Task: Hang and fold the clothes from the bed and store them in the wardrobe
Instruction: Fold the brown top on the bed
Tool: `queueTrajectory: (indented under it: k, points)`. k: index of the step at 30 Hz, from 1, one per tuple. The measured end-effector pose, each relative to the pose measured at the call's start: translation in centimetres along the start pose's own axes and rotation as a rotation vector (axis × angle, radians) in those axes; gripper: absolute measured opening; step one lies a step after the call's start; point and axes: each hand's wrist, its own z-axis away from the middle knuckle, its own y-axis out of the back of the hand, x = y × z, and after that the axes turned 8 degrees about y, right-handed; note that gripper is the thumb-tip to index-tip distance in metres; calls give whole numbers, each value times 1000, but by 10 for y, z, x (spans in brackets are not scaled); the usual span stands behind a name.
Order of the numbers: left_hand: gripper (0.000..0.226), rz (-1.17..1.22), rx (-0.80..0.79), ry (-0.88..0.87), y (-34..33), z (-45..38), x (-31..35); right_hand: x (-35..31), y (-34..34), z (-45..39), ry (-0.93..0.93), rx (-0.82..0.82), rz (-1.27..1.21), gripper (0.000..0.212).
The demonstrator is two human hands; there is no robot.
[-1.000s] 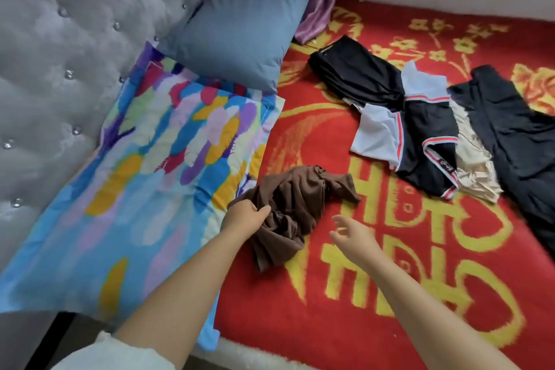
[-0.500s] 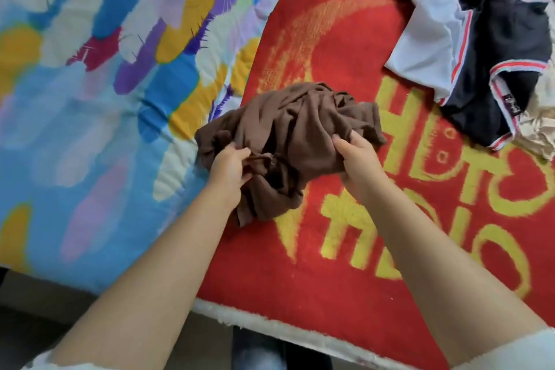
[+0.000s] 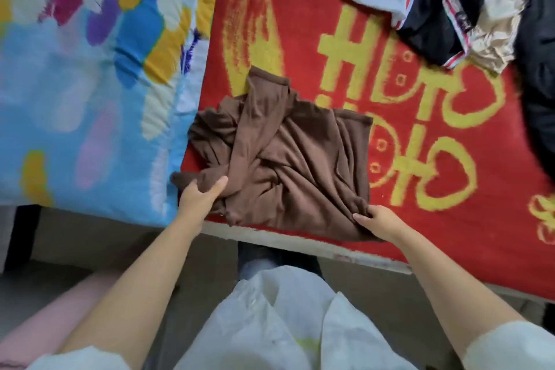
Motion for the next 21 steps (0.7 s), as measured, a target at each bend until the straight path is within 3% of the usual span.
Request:
queueTrajectory:
  k: [3, 5, 7, 9, 12, 14, 16, 19, 21]
  points:
    - [41, 29, 174, -159, -6, 25, 17, -8, 15, 11, 107, 263, -44, 24]
    - [26, 392, 268, -209, -3, 44, 45, -16, 34, 27, 224, 516, -119, 39]
    - [9, 848, 170, -220, 8, 59, 68, -19, 42, 46, 338, 621, -14, 50]
    - [14, 1123, 42, -199, 18, 62, 66, -16, 36, 57, 354, 542, 218, 53]
    - [31, 973, 110, 27, 19, 55, 20, -8, 11, 53, 207, 235, 428, 50]
    - [42, 779, 251, 245, 15, 60, -16, 3, -10, 45, 63, 86, 411, 45]
    - [44, 718, 292, 420, 16, 64, -47, 12, -28, 37, -69, -25, 380, 39]
    - [41, 546, 231, 543, 19, 62, -79, 16, -47, 23, -146, -129, 433, 40]
    - [42, 355, 265, 541, 17, 62, -88, 9, -48, 18, -130, -85, 452, 41]
